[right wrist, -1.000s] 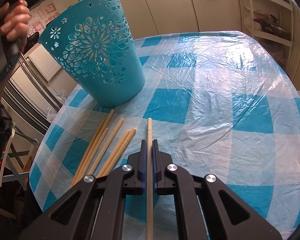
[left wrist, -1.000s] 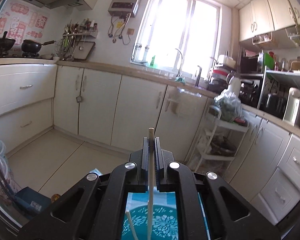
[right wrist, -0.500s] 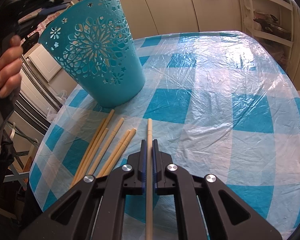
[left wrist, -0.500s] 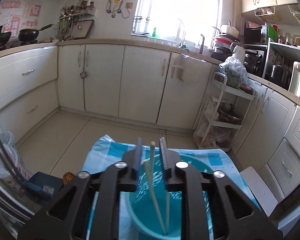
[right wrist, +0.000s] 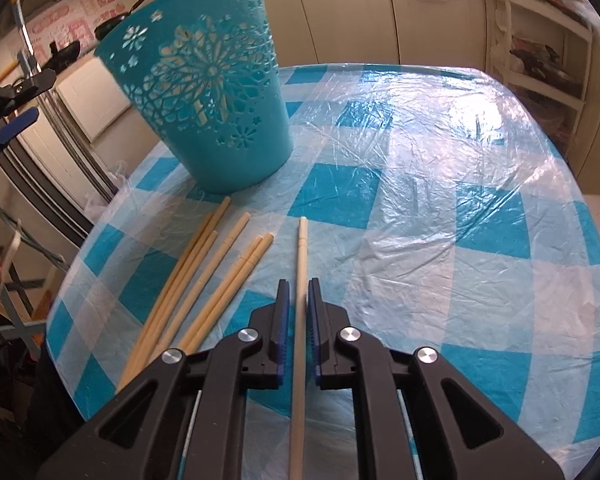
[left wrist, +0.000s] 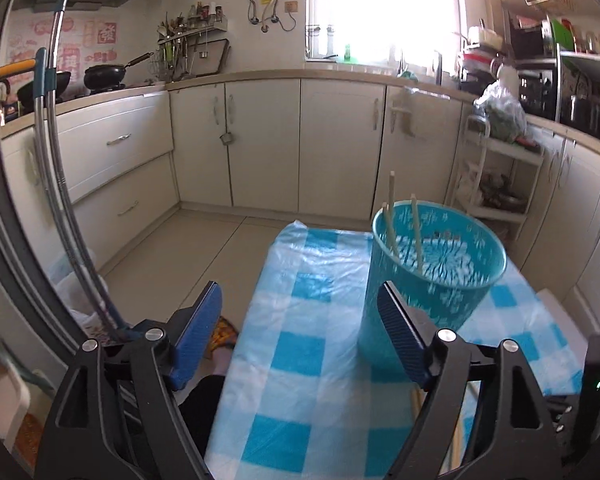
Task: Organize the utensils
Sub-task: 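Lift the held chopstick with the right tool over the basket and open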
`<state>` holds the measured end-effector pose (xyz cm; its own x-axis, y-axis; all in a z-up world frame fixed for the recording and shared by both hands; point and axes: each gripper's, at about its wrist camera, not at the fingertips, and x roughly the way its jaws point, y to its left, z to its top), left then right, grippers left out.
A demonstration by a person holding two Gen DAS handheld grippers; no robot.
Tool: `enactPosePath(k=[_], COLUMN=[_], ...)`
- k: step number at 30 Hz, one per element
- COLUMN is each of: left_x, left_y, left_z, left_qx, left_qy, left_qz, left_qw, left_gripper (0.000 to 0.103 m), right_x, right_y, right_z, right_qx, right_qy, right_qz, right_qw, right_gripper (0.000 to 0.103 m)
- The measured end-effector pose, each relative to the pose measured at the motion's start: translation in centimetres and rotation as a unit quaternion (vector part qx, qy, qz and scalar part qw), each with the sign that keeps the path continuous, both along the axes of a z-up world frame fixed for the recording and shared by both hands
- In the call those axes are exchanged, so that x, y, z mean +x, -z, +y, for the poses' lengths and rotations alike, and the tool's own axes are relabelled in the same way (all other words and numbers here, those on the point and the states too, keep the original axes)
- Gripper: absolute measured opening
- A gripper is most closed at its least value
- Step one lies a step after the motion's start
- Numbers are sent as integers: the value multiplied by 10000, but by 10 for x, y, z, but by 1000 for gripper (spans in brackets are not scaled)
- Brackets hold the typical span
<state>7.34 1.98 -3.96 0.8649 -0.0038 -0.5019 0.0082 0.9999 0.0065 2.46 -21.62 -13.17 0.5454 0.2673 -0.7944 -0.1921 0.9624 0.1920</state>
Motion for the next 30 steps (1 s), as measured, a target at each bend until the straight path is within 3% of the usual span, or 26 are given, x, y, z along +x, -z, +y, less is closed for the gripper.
enactPosePath(k=[4,10,17,23,30], left_x=[-14,-25,-30,-34,-31], left_y=[7,8,9,13,27], left_z=[-2,-10,-17,-21,-13], left_qx=[34,171,221,312,216], left_qy=[64,264,397,513,418], left_qz=[147,248,353,426,676], left_qw=[9999,9992,9983,9973,9966], left_gripper=[80,81,83,85,85], right_x=[-1,-2,-6,-18,-29], right_y=[0,0,1,-13,-76], right_z=[14,9,14,-5,-12], right_qx=[-496,-405,-679,344,1302], right_qy=[16,200,49,370,366], right_qz=[-80,114,5,-68,-793], right_qw=[9987,9989,9977,9987,9876], right_gripper=[5,6,6,6,6])
